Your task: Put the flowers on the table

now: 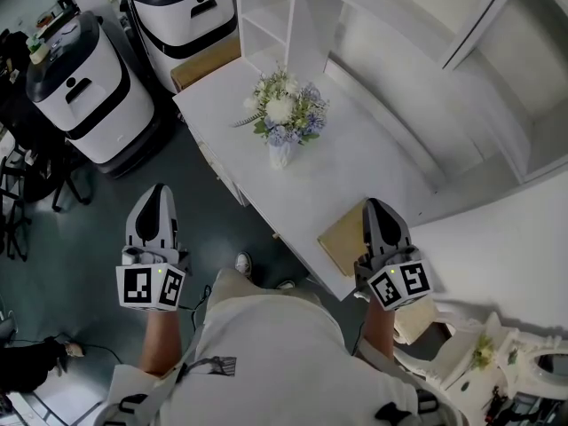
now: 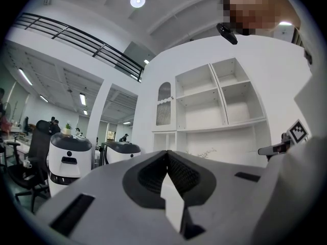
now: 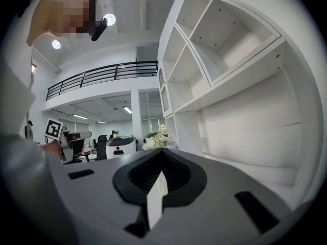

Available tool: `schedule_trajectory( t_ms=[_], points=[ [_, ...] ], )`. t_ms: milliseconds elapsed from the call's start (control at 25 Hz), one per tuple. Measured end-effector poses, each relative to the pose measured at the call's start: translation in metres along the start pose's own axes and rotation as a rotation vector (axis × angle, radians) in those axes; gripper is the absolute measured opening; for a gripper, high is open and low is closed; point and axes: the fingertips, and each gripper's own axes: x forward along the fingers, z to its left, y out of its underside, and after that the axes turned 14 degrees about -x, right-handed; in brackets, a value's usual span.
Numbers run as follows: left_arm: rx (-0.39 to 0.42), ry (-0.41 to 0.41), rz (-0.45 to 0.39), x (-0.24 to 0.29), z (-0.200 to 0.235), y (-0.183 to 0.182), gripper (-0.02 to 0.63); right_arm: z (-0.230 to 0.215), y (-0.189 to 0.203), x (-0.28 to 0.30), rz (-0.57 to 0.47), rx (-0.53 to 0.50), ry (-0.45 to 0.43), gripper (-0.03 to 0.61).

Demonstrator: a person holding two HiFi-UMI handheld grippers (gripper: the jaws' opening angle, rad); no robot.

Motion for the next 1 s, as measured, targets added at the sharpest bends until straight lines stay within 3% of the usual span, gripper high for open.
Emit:
schedule_trajectory(
  t_ms=[1000],
  points=[
    [-0.009, 0.047, 0.014, 0.029, -0.008, 0.008, 0.014, -0.008, -0.002, 0.009, -0.002, -0.017, 0.022, 0.009]
  ],
)
